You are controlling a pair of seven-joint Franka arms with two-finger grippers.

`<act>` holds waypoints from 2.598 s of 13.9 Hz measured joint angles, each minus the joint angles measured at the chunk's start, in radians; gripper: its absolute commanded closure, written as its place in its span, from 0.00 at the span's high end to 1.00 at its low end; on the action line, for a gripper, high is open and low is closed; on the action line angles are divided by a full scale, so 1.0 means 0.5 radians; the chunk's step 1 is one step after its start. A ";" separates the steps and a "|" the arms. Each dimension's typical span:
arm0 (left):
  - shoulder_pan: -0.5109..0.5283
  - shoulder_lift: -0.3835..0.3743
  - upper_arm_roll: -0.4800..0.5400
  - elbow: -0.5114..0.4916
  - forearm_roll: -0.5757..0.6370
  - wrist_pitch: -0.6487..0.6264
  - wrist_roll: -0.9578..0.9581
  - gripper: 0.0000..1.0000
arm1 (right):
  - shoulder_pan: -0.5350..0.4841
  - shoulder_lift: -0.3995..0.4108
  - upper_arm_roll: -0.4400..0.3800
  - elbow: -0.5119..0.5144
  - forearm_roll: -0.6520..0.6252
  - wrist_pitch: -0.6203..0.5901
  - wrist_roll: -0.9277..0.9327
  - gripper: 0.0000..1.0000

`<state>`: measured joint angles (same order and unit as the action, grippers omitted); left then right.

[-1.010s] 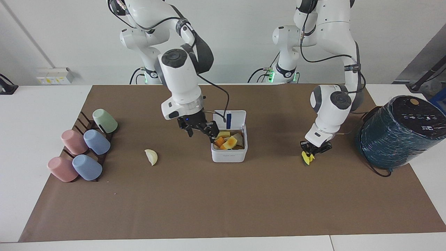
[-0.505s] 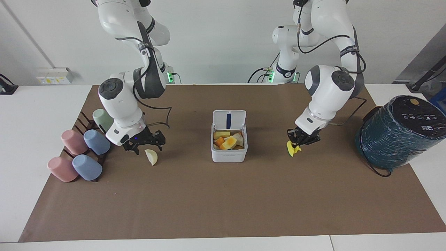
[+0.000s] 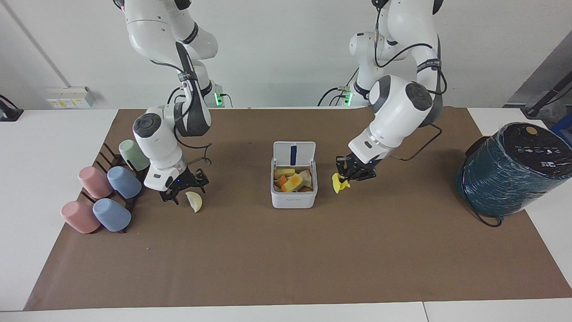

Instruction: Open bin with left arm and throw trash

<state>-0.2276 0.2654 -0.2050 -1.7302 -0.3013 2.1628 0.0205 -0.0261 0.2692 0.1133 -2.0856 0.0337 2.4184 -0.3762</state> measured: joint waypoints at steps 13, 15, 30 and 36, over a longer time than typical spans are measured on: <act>-0.219 -0.052 0.045 0.023 0.008 -0.006 -0.116 1.00 | 0.021 -0.103 0.026 0.352 0.008 -0.531 0.520 0.00; -0.117 -0.115 0.052 0.026 0.076 -0.096 -0.115 1.00 | 0.022 -0.151 0.062 0.501 0.149 -0.752 0.770 0.00; 0.635 -0.582 0.068 0.315 0.585 -1.013 -0.075 1.00 | 0.684 0.049 0.141 0.568 1.317 -0.156 2.089 0.00; 0.653 -0.578 0.084 0.334 0.603 -1.096 -0.075 1.00 | 0.684 0.051 0.130 0.476 1.317 -0.155 2.089 0.74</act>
<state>0.0987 -0.0235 -0.1632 -1.5633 0.0003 1.6145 -0.0171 0.3158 0.2949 0.1785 -1.8478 0.6923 2.3411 0.6682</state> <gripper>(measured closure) 0.000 0.916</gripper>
